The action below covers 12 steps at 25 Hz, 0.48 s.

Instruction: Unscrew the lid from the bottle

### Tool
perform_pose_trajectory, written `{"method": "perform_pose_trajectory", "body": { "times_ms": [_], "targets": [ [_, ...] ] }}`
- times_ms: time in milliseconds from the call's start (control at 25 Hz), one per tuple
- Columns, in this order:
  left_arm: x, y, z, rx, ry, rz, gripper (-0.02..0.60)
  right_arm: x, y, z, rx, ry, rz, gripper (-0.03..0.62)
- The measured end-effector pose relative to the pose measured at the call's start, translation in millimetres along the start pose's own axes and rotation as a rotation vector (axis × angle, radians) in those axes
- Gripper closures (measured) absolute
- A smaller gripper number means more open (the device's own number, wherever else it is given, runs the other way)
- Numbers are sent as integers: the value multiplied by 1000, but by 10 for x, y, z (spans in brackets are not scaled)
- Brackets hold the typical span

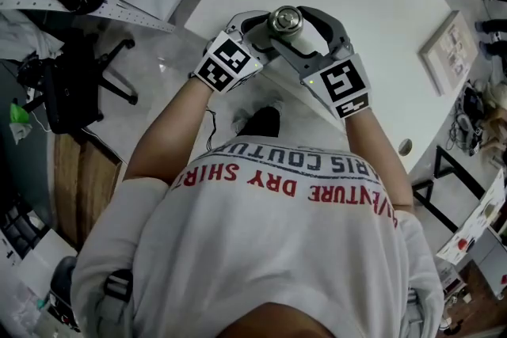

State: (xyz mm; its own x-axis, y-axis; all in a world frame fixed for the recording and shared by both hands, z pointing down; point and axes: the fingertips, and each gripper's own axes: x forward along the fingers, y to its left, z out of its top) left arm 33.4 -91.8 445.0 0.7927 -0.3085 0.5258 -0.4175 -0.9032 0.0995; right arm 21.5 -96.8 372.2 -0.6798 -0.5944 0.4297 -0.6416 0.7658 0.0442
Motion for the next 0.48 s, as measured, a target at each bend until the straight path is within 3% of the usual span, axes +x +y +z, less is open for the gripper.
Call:
{"method": "perform_pose_trajectory", "body": {
  "times_ms": [200,480],
  "targets": [
    [12,-13,-5,-31,-1,58,247,-11,-70,26,16,-27,-74,328],
    [20,-10,-17,-51,2,90,247,-17,-72,23,13,-23,-59,342]
  ]
}}
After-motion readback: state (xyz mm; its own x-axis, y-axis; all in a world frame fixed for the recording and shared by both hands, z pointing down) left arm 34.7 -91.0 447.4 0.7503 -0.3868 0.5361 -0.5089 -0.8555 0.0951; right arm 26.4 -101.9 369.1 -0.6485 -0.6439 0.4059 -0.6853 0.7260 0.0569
